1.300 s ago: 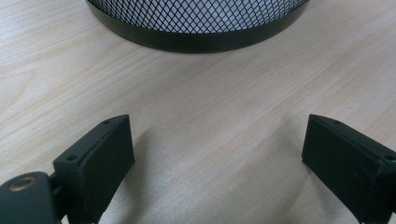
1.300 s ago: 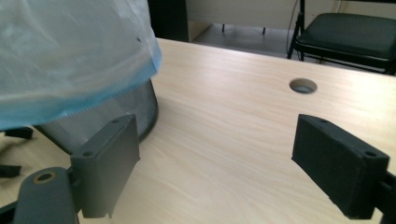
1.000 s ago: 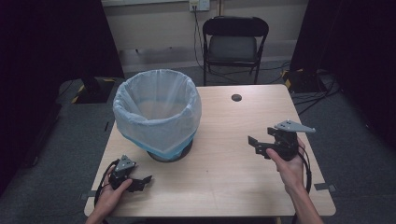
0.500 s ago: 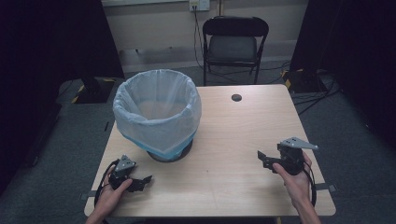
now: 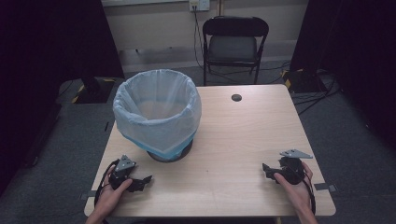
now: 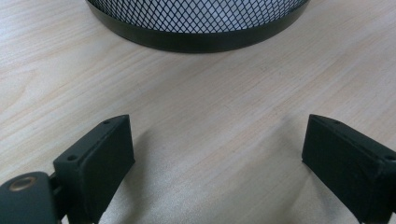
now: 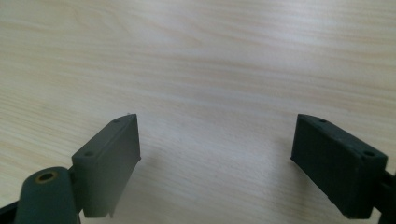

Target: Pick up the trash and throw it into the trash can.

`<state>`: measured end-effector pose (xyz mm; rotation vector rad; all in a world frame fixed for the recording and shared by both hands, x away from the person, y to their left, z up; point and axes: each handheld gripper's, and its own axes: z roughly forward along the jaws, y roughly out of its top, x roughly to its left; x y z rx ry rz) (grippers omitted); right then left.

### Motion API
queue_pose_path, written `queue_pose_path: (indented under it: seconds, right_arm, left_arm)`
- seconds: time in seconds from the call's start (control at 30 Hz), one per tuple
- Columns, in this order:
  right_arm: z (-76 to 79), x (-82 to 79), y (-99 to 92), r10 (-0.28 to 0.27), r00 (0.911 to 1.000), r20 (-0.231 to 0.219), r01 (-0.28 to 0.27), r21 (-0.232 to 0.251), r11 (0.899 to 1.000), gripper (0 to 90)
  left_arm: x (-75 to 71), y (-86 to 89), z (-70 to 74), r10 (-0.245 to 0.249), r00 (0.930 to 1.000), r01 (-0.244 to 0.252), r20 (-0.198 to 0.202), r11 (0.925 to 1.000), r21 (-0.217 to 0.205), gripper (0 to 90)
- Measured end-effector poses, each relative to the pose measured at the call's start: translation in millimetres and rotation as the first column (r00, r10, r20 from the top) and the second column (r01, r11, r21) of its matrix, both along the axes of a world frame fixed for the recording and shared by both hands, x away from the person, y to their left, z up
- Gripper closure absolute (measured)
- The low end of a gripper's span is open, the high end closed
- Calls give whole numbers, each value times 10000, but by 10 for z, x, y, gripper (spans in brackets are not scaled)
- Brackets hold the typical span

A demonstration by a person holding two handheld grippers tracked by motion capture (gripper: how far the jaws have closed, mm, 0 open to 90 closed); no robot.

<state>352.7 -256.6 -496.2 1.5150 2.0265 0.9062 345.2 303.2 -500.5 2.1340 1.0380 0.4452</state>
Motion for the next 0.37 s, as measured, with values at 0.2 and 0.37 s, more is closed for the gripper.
queue_pose_path:
  seconds: [0.2,0.37]
  right_arm:
    - [-29,-2,24,-151,9996,251,161,-422,9990,142]
    - [-30,-5,27,-241,9995,219,251,-420,9988,136]
  left_arm:
    - [-1,1,3,17,10000,-17,-20,10000,52,85]
    - [-1,0,3,11,10000,-11,-13,10000,44,85]
